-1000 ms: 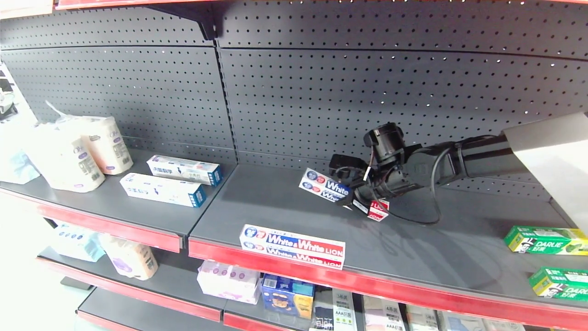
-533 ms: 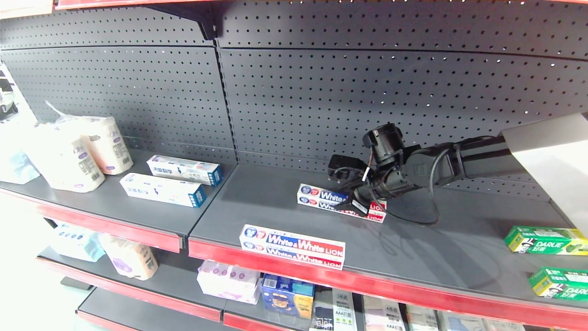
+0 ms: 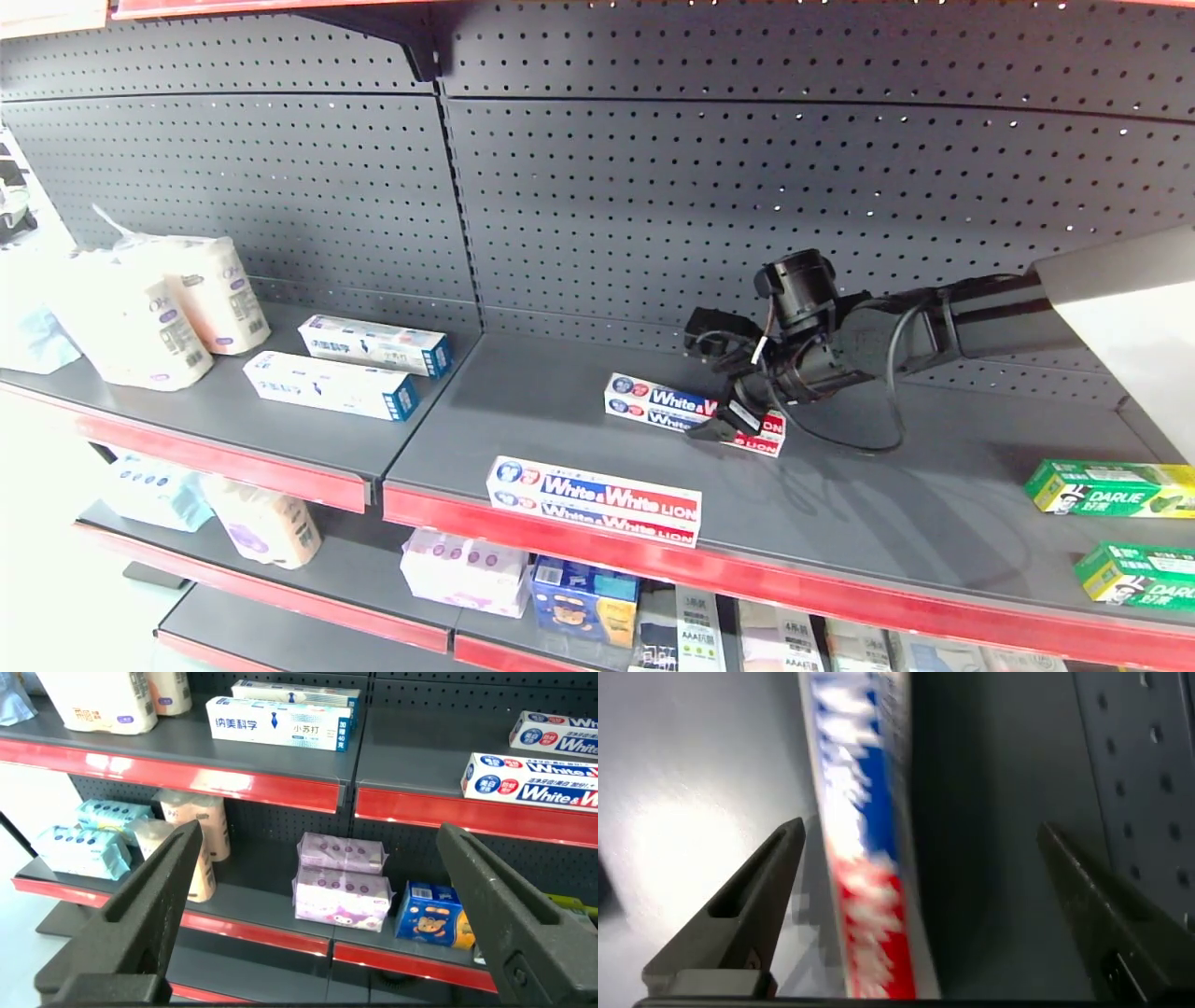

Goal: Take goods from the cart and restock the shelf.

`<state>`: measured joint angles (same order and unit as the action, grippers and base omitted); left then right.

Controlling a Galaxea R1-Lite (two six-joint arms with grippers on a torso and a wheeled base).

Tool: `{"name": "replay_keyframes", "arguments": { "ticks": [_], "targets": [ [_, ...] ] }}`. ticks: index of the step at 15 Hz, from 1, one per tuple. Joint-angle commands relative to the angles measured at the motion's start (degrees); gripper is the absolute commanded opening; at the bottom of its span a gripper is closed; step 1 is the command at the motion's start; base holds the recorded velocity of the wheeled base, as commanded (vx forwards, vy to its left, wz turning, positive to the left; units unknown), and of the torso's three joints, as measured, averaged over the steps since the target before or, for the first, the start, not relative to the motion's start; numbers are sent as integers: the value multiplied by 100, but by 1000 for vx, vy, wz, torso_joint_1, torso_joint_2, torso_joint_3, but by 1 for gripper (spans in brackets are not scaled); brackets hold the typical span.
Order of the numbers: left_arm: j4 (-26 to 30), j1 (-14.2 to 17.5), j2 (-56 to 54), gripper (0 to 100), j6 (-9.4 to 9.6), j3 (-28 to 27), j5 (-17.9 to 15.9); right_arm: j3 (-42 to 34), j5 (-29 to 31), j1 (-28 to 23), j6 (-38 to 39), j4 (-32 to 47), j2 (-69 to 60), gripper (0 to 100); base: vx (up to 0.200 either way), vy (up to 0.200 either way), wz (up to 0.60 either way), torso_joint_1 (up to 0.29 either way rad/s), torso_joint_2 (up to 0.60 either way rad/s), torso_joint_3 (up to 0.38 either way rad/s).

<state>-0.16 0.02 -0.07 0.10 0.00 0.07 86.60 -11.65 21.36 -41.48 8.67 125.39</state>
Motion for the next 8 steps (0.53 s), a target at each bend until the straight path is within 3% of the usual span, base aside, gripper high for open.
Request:
{"name": "replay_keyframes", "arguments": {
  "ticks": [1, 8],
  "targets": [
    [-2, 6, 7, 100, -1, 0, 1, -223, -4, -220, 35, 30, -199, 100, 0, 0, 0, 0, 0, 0],
    [-2, -2, 7, 100, -1, 0, 1, -891, 5, -659, 62, 30, -832, 100, 0, 0, 0, 0, 0, 0]
  ]
}}
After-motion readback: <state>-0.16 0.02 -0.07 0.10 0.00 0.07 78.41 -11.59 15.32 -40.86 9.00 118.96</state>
